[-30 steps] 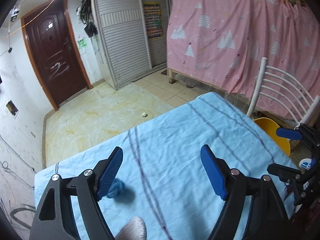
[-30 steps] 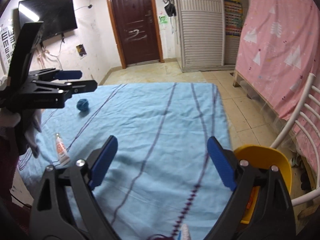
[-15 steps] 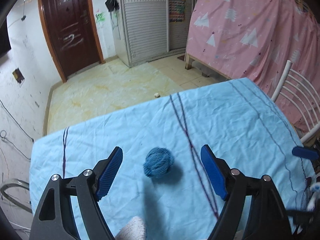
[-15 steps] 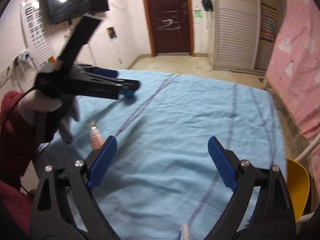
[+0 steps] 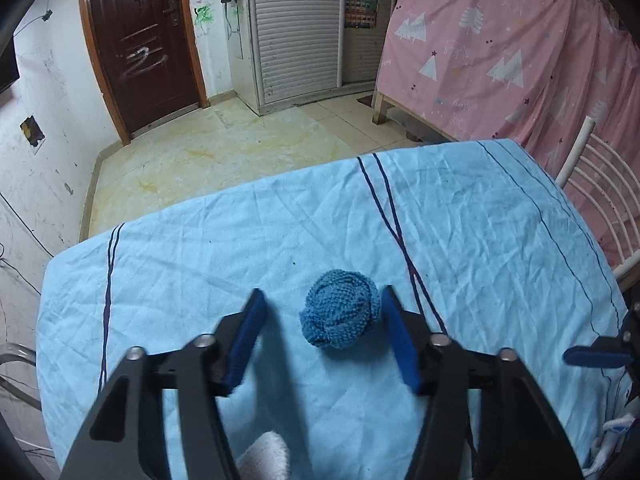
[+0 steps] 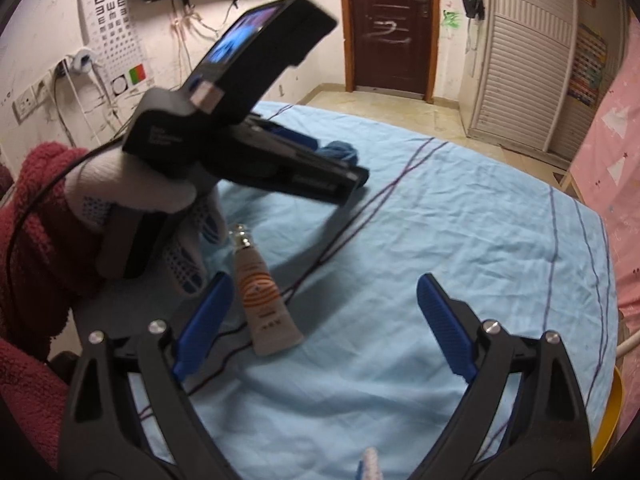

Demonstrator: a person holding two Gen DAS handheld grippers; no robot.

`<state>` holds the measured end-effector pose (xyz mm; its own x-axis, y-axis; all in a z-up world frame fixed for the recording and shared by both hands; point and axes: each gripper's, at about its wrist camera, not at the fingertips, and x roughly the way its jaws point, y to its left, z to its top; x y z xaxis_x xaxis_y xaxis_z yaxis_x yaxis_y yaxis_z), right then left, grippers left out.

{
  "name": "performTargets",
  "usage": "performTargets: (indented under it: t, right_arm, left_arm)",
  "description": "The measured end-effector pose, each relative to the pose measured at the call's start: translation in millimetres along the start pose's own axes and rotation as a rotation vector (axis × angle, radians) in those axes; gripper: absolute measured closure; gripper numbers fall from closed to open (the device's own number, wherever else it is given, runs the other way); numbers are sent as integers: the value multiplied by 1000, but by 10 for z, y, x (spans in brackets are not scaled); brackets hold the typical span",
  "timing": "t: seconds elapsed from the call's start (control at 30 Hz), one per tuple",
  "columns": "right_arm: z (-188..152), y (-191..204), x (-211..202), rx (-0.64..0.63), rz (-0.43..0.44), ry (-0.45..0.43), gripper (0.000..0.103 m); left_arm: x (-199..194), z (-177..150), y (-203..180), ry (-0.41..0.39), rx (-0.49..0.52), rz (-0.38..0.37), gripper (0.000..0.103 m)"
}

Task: Collect trash
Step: 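Move back over the bed and grasp the blue yarn ball with the left tool, then grasp the small ointment tube with the right tool while the left holds the yarn ball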

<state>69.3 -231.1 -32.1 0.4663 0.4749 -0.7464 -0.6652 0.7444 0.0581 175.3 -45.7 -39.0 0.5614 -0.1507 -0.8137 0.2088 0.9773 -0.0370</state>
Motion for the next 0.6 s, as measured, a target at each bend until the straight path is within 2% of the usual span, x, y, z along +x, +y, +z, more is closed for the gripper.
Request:
performTargets:
  t: [0.07,0.1,0.23,0.47,0.5,0.57,0.6]
  right_arm:
    - [30,43,58,-11,5,9,13]
    - [51,70,90,-18,7,14,13]
    - [91,157,190,-48,15,42,14]
    - [167,288,345,-93,31,97,15]
    - [170,311,359,-104,30,103,17]
    - [176,363,398,-128,29,117,31]
    - [178,386,418,-138,26,123,34]
  left_arm:
    - [-13,-3,16,-12,3,-6,82]
    - [-19,-8,20,-17,6,-10,86]
    - [-64,2,-23,-33,23,-18,87]
    - [-310,52,112,-108,-21,-52,87]
    - [-322,68,136,-113,-28,-54,87]
    - [-365,81,191,-126,-45,-62,86]
    - [-387,86,223,-132,-55,-66,87]
